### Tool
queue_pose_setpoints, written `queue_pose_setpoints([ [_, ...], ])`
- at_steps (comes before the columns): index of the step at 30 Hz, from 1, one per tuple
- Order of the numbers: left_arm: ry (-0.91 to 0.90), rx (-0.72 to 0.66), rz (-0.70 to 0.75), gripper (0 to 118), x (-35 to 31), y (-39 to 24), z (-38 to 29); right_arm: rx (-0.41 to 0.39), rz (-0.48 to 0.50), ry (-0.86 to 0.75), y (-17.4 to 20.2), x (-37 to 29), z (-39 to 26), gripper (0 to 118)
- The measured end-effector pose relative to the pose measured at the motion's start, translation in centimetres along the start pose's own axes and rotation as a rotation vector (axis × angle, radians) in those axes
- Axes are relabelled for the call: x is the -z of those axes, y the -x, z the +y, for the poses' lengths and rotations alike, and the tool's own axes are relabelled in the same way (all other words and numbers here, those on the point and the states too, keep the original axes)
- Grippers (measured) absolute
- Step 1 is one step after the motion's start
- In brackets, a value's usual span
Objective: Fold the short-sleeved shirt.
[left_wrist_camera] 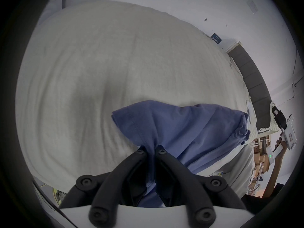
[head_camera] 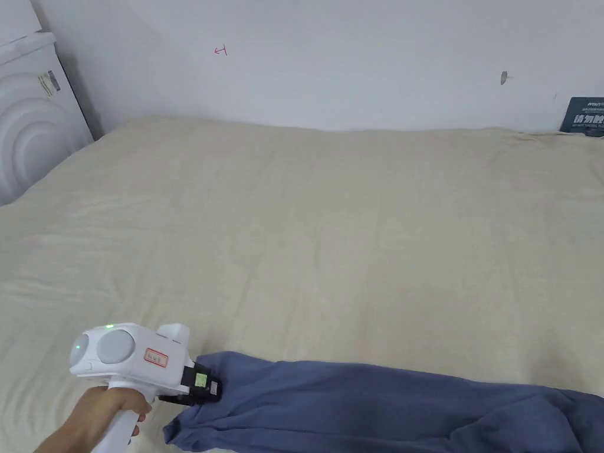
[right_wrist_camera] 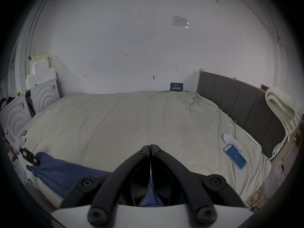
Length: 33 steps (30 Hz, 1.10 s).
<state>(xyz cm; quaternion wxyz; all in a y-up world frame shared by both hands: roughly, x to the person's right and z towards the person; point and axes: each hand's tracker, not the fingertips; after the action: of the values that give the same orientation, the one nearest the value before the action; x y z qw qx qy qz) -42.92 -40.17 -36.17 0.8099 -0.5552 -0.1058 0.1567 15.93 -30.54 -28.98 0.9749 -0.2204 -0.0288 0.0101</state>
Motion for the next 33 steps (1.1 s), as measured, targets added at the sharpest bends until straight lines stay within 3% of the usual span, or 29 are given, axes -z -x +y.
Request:
queue_pose_setpoints([
  [5,-0.043,-0.005,-0.012,4,-3.3,0.5,0.6,-0.003,0.005,-0.005,0.2,0.1,0.3,1],
  [18,-0.087,-0.118,0.173,3,-9.6,4.0,0.0,0.0,0.027,-0.001,0.6,0.5,0.2,1],
  [24,-0.053,-0.058,0.203,3,-7.8,-1.3,0.4,-0.001,0.037,-0.001,0.6,0.3,0.1,1],
  [33,0.04,0.117,0.051,4,-2.5,-10.9,2.2,0.008,0.033,-0.015,0.0,-0.4,0.2,1],
])
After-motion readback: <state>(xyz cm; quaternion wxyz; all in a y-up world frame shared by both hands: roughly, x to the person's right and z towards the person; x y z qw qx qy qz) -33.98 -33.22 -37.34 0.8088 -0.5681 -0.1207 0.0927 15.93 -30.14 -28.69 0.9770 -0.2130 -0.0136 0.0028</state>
